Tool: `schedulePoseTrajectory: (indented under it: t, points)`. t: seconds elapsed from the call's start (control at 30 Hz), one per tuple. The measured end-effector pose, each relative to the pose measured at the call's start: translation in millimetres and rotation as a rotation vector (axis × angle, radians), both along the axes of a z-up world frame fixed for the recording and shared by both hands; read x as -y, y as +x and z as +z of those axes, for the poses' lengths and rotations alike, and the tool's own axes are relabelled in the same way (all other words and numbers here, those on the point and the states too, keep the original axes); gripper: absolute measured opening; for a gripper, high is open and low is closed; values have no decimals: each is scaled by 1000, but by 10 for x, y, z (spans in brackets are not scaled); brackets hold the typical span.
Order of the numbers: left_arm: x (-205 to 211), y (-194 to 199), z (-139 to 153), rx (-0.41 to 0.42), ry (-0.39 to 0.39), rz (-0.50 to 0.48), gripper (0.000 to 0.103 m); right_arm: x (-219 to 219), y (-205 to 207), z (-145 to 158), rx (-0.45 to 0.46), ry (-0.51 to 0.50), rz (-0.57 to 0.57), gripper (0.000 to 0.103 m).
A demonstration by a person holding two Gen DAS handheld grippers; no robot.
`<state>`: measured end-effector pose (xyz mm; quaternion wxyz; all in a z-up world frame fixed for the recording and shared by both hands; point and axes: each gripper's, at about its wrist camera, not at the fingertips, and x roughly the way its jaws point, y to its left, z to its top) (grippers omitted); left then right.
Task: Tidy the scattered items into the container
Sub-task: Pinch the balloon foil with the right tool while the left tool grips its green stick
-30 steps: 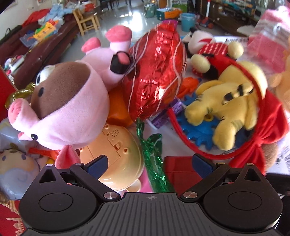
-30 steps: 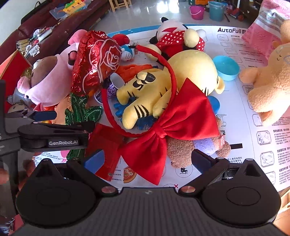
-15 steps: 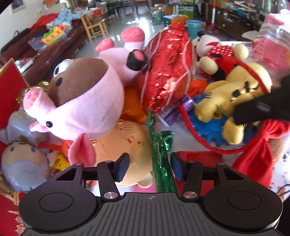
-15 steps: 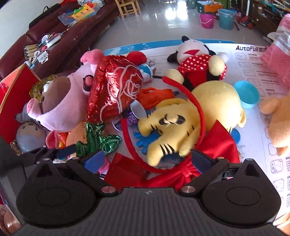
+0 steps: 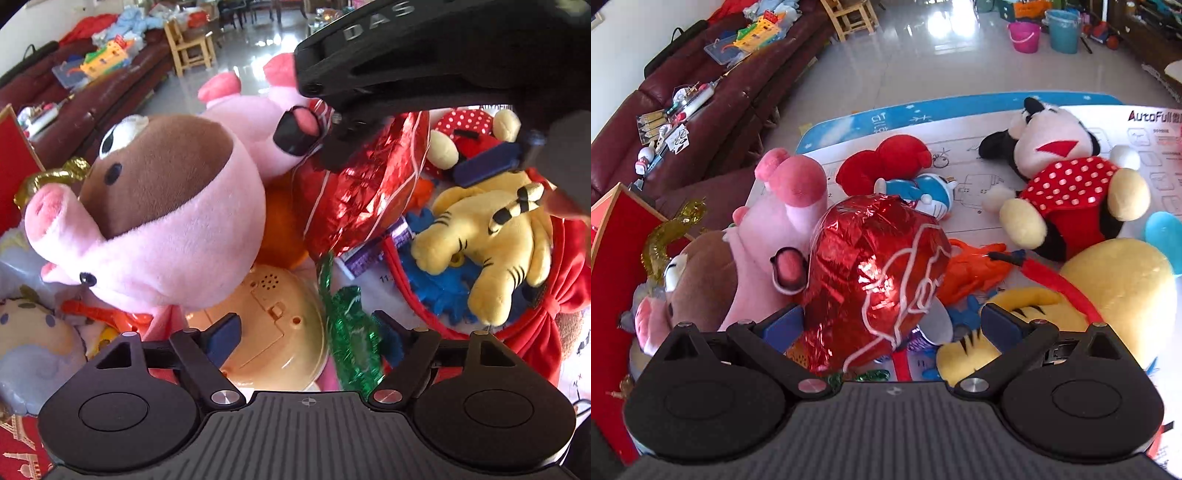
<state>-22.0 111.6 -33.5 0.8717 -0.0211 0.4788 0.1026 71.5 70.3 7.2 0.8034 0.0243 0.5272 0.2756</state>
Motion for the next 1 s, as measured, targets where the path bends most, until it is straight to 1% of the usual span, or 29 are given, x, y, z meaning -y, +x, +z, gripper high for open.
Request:
schedulePoseTrajectory:
  t: [0.07, 0.1, 0.13, 0.2, 0.23, 0.3, 0.37, 0.43, 0.5, 0.53, 0.57, 0.63, 0.7, 0.73, 0.77, 0.8, 0.83, 0.87, 0.9, 0.93, 1.0]
  points:
    - [-28, -22, 5, 0, -1, -3, 87, -29, 29, -64, -18, 18, -3, 100]
    - [-45, -39, 21, 4, -3, -5, 87, -27, 27, -82, -19, 29, 2, 90]
    - [-55, -53, 35, 10, -5, -6, 87, -7, 20, -90, -19, 41, 5, 74]
    - [-92, -10, 59, 18, -10, -9, 87, 84, 15, -91, -32, 82, -9, 60]
    - [-74, 1, 67, 19, -10, -15, 87, 136, 17, -85, -36, 96, -24, 58]
    - [10, 39, 80, 22, 4, -42, 89, 221, 13, -73, -35, 113, -43, 57]
    - [136, 102, 49, 24, 45, -73, 92, 275, 9, -67, -42, 121, -45, 55]
    - [247, 204, -36, -8, 83, -87, 92, 319, -3, -49, -37, 125, -48, 54]
    - [302, 284, -122, -41, 94, -87, 90, 363, -7, -26, -34, 132, -52, 52]
    - [337, 298, -142, -43, 122, -88, 89, 384, -8, -17, -35, 137, -53, 51]
    - [376, 310, -151, -47, 155, -91, 83, 410, -8, -8, -37, 141, -55, 51]
    - [449, 322, -101, -41, 212, -105, 57, 462, -14, 18, -36, 150, -60, 49]
    - [474, 325, -42, -37, 228, -108, 9, 503, -30, 57, -33, 159, -64, 47]
    - [459, 328, -16, -42, 202, -109, 0, 514, -42, 85, -27, 163, -66, 46]
    - [439, 320, 10, -44, 178, -106, 0, 524, -54, 112, -20, 166, -66, 45]
    - [437, 306, 32, -38, 180, -103, 0, 531, -71, 143, -11, 168, -66, 43]
    - [450, 289, 49, -30, 198, -106, 0, 533, -89, 172, -1, 169, -59, 39]
    - [473, 273, 65, -23, 213, -105, 0, 527, -108, 195, 9, 167, -51, 37]
    - [481, 263, 87, -16, 212, -105, 0, 516, -126, 216, 19, 162, -44, 34]
    - [481, 250, 113, -9, 200, -105, 0, 504, -131, 225, 26, 157, -39, 31]
    - [477, 207, 197, 9, 170, -106, 0, 505, -158, 250, 33, 158, -37, 29]
